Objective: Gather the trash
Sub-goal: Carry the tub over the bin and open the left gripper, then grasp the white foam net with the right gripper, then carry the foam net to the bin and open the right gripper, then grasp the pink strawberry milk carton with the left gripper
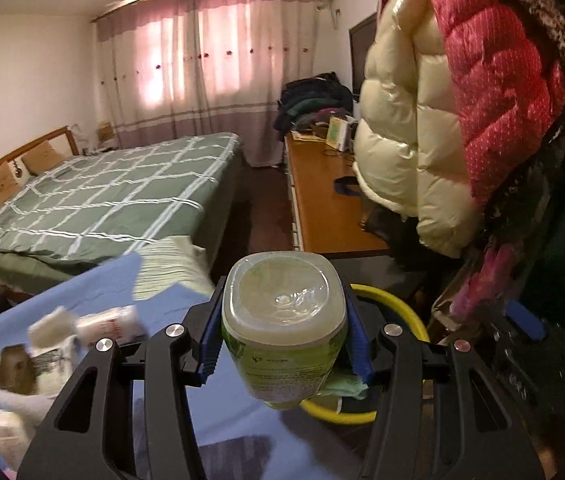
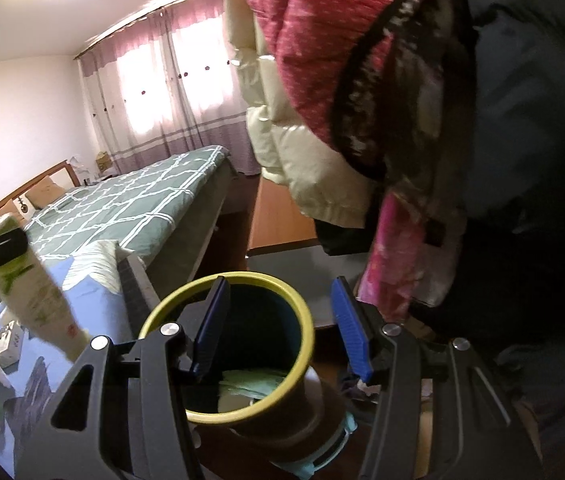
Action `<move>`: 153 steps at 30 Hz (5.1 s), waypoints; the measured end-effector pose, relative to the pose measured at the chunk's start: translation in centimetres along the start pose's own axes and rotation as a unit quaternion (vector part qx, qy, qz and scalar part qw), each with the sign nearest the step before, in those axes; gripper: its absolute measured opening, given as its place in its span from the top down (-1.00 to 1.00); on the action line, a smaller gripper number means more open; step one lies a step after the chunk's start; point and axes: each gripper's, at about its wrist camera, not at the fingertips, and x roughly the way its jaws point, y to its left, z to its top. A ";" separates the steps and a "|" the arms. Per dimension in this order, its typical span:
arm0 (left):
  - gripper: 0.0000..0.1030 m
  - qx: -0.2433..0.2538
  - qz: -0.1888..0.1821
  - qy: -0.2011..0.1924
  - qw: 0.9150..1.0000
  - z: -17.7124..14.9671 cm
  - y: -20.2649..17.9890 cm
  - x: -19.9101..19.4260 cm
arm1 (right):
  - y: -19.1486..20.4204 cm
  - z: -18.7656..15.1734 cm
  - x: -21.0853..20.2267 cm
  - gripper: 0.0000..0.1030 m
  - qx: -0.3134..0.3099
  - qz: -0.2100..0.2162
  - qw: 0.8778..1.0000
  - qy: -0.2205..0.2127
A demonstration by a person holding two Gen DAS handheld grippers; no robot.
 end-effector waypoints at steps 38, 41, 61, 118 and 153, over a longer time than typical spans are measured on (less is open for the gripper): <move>-0.80 -0.148 0.210 -0.015 0.966 -11.5 18.2 -16.5 | 10.3 -3.2 -0.4 -0.23 -0.090 0.100 0.990 0.044; -0.80 -0.176 0.252 -0.010 0.952 -14.3 21.7 -19.3 | 13.7 -4.3 -1.3 -0.23 -0.120 0.132 0.983 0.053; -0.80 -0.243 0.285 -0.009 0.927 -21.7 29.1 -23.0 | 32.7 -8.5 -1.2 -0.24 -0.228 0.291 0.919 0.139; -0.80 -0.222 0.244 0.049 0.943 -22.2 26.0 -17.2 | 10.4 -1.9 3.8 0.77 -0.016 -0.034 0.999 0.033; -0.40 -0.230 0.265 0.153 0.924 -24.7 26.5 -12.3 | 11.9 -3.0 3.5 0.08 -0.037 -0.017 0.999 0.023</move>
